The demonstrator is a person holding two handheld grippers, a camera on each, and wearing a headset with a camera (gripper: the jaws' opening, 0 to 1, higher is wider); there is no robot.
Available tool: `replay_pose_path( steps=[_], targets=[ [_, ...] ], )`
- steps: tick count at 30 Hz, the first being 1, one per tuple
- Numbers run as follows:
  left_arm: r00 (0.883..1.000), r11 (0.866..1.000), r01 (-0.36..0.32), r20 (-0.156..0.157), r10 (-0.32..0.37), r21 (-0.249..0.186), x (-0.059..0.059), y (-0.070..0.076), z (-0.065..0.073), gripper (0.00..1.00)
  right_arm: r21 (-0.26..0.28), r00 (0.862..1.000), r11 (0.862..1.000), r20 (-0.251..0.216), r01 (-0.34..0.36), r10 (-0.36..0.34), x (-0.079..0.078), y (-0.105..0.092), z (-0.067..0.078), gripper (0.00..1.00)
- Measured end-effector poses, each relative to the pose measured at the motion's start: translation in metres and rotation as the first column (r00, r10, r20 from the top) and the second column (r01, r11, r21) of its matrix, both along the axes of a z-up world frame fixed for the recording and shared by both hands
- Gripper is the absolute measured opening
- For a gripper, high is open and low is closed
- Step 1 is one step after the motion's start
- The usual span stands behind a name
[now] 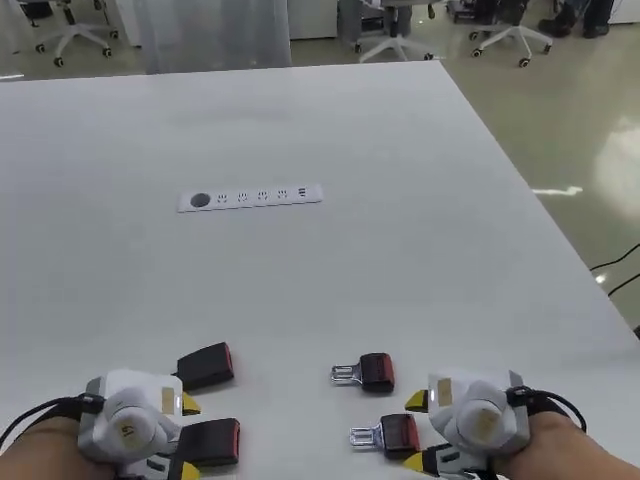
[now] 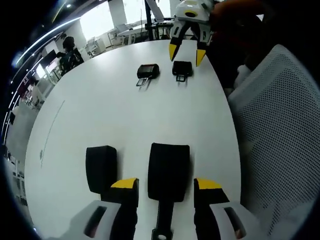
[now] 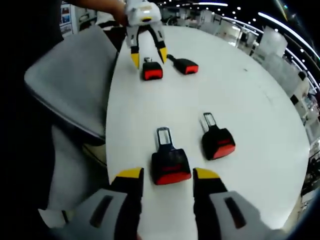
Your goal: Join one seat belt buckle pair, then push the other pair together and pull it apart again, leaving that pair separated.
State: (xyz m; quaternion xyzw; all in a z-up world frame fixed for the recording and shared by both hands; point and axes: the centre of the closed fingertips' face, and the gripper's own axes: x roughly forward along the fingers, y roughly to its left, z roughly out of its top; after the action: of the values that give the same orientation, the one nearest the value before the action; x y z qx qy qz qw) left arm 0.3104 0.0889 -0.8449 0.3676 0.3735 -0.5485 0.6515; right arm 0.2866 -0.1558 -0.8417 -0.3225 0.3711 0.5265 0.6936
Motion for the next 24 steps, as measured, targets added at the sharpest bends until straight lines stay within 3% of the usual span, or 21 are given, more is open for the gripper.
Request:
replay_pose_path(
  steps=[11,24],
  targets=[
    [0.998,0.997,0.061,-0.021,-0.06,0.048,-0.001,0.002,-0.006,0.33,-0.032,0.998,0.998,-0.046,-0.045,0.043,0.001,-0.003,-0.014,0.34],
    [0.997,0.996,0.075,-0.032,-0.073,0.054,-0.002,0.001,-0.01,0.33,-0.04,0.996,0.996,-0.047,-0.08,0.078,0.004,0.003,-0.015,0.33]
  ],
)
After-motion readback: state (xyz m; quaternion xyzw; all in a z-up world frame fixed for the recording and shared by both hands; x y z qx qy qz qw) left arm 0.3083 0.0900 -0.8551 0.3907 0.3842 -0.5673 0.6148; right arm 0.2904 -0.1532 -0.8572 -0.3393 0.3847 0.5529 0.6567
